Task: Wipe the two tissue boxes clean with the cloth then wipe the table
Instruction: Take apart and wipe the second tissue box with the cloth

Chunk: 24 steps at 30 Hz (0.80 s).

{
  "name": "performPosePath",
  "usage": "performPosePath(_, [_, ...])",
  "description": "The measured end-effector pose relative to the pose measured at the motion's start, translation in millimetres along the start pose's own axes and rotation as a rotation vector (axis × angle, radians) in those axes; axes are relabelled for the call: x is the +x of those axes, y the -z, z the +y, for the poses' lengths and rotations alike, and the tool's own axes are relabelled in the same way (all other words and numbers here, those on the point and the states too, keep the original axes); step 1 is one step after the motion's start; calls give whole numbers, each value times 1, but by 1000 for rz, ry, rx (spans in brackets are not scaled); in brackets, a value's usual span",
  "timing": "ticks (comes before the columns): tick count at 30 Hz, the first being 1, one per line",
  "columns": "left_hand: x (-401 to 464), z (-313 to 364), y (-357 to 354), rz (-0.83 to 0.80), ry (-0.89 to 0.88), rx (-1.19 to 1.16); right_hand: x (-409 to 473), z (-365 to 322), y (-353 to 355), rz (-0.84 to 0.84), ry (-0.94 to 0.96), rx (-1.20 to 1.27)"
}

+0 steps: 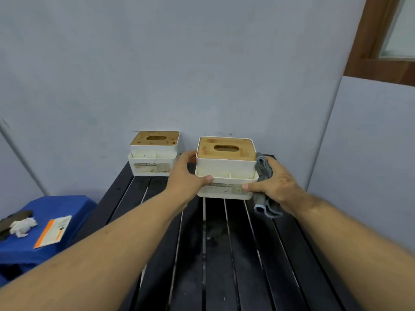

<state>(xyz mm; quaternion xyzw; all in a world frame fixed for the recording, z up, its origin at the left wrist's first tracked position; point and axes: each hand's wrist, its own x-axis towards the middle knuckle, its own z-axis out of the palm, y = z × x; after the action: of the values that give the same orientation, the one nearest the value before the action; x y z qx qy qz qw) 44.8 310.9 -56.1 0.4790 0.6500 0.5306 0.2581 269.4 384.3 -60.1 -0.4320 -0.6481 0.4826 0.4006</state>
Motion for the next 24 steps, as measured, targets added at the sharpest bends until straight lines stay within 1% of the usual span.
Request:
performPosePath(5, [66, -31, -29, 7, 26, 0, 78, 34, 2, -12, -11, -36])
performPosePath(11, [110, -52, -48, 9, 12, 13, 135, 65, 6, -4, -21, -23])
performPosePath(18, [124, -52, -65, 44, -47, 136, 152, 75, 10, -12, -19, 16])
performPosePath(20, [122, -51, -67, 46, -38, 158, 151, 75, 14, -17, -27, 1])
performPosePath(22, [117, -50, -64, 35, -20, 176, 148, 70, 23, 11, -53, -64])
performPosePath(24, [111, -48, -52, 27, -33, 209, 141, 55, 34, 82, -71, -205])
